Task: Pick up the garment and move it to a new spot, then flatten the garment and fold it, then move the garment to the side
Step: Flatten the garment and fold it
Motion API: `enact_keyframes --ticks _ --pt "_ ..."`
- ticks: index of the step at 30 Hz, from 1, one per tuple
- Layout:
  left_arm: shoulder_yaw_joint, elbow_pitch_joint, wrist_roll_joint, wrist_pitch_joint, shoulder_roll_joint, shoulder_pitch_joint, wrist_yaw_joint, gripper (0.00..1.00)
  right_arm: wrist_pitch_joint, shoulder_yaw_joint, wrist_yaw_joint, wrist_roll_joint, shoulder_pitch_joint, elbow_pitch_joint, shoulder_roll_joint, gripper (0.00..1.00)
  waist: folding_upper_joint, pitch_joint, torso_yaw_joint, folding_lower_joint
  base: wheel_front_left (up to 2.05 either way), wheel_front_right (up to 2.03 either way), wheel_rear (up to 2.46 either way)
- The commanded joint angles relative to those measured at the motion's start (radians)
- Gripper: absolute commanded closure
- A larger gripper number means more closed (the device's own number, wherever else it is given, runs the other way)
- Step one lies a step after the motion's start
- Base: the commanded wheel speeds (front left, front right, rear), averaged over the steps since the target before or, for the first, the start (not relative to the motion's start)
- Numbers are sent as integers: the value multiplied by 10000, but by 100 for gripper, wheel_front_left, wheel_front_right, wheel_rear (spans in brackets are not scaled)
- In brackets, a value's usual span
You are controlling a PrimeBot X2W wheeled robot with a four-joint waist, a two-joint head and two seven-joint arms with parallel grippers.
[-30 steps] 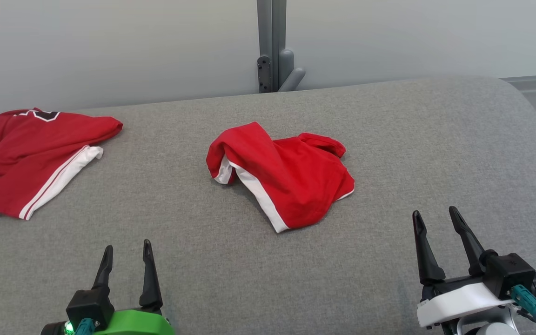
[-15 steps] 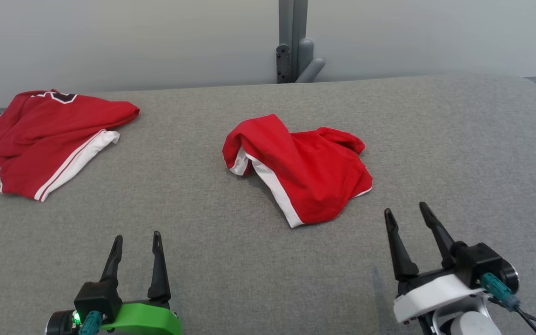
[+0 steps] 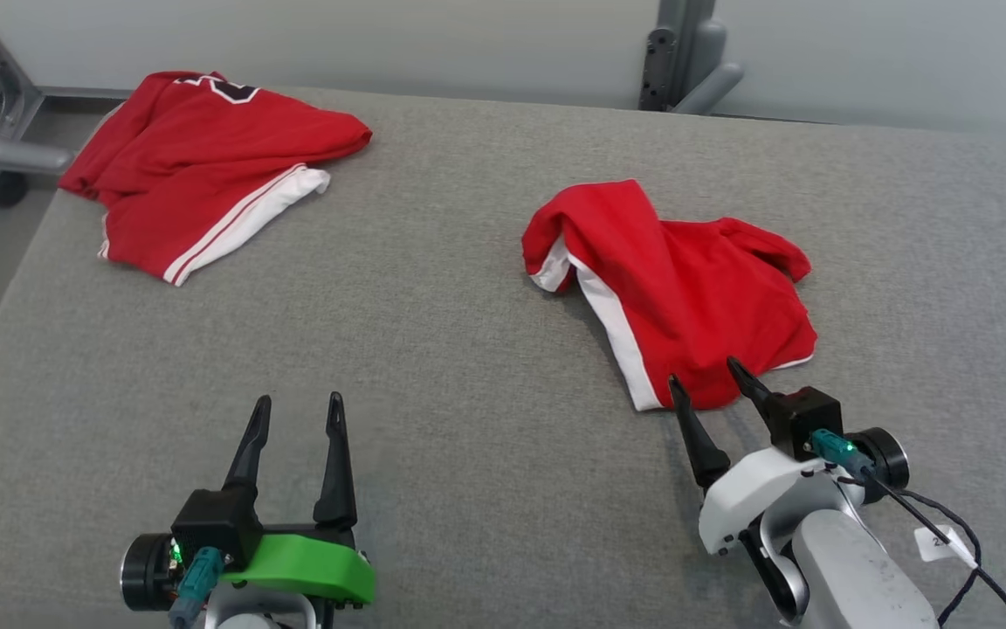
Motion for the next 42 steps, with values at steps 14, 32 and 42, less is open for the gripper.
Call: enact_keyframes --ticks 14,32,42 --pt "-36 -79 -277 -9 14 -112 272 0 -30 -831 -3 -1244 -1085 2003 -45 100 29 648 1173 0 0 0 0" --pt "-6 115 -209 -7 16 28 233 0 -30 572 -3 -386 -12 -3937 -31 100 29 20 -125 0 0 0 0" --pt "100 141 -165 -9 15 185 226 0 -30 1623 -4 -99 -20 -5315 -40 100 29 -310 -381 0 0 0 0"
